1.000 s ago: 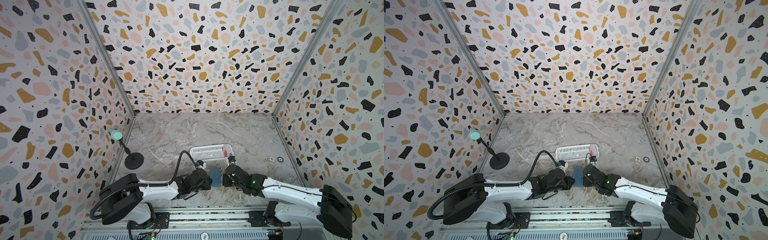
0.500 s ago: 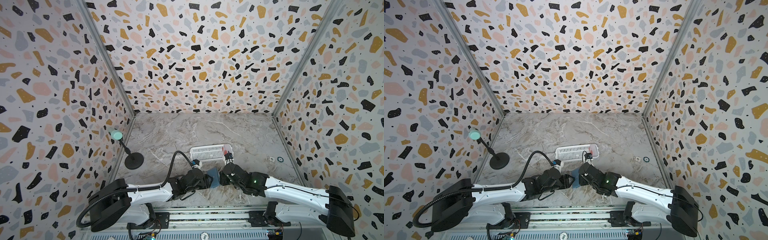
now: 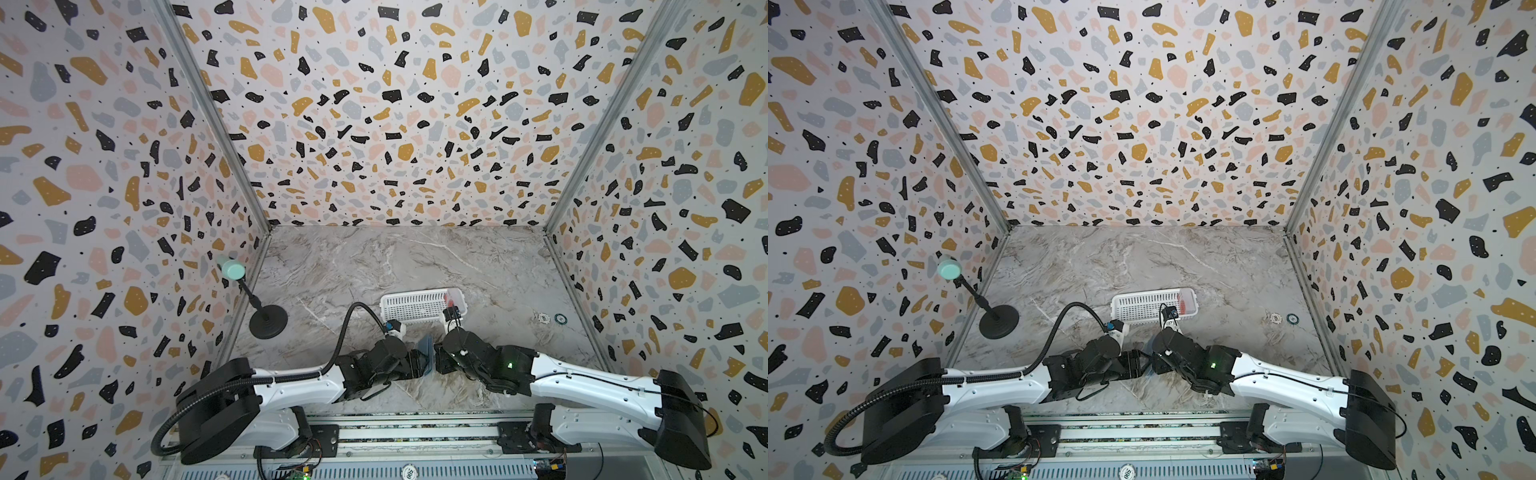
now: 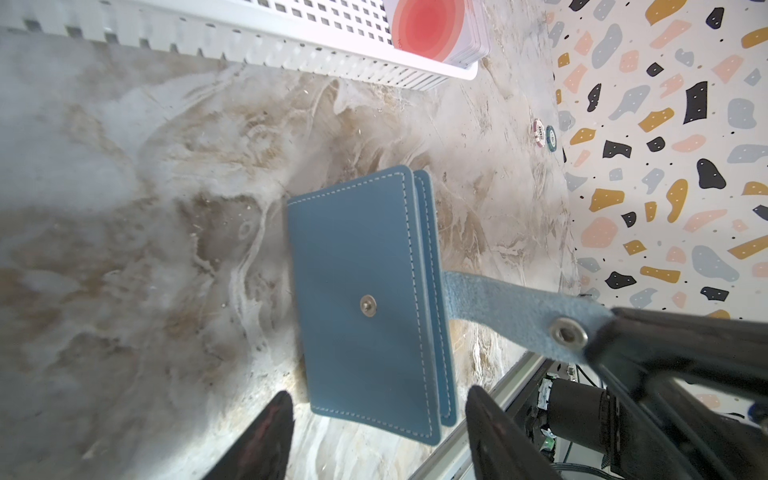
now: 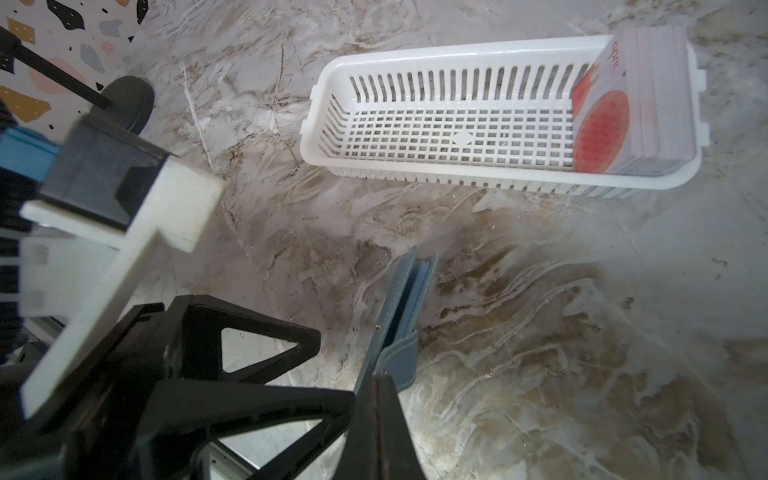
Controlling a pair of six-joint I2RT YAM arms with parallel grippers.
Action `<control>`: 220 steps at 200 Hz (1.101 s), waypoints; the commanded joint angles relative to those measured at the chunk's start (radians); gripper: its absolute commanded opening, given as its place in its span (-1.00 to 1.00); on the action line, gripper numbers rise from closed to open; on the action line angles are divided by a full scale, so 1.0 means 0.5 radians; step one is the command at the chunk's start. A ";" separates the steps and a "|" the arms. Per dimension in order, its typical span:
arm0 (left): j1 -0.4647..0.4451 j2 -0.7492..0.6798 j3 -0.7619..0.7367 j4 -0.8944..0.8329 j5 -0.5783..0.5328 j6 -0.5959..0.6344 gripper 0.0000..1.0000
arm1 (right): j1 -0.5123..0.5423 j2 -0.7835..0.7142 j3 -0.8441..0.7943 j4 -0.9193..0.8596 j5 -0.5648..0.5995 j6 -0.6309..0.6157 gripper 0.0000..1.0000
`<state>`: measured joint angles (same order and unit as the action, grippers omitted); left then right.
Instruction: Put the credit cards into the card holder
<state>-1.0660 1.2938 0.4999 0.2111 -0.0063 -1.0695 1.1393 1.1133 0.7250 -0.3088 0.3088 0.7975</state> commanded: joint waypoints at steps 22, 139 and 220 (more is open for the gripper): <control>0.012 0.041 -0.012 0.066 0.021 0.037 0.36 | 0.012 -0.011 0.082 -0.050 0.052 -0.028 -0.94; 0.012 0.137 0.067 0.066 0.071 0.099 0.50 | 0.016 0.008 0.069 -0.054 0.057 -0.026 -0.94; 0.012 0.147 0.098 0.004 0.043 0.138 0.53 | 0.014 0.007 0.063 -0.059 0.066 -0.019 -0.94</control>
<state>-1.0660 1.3605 0.5133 0.2119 0.0204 -1.0279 1.1412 1.1198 0.7250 -0.3161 0.3176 0.7948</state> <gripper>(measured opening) 0.764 0.043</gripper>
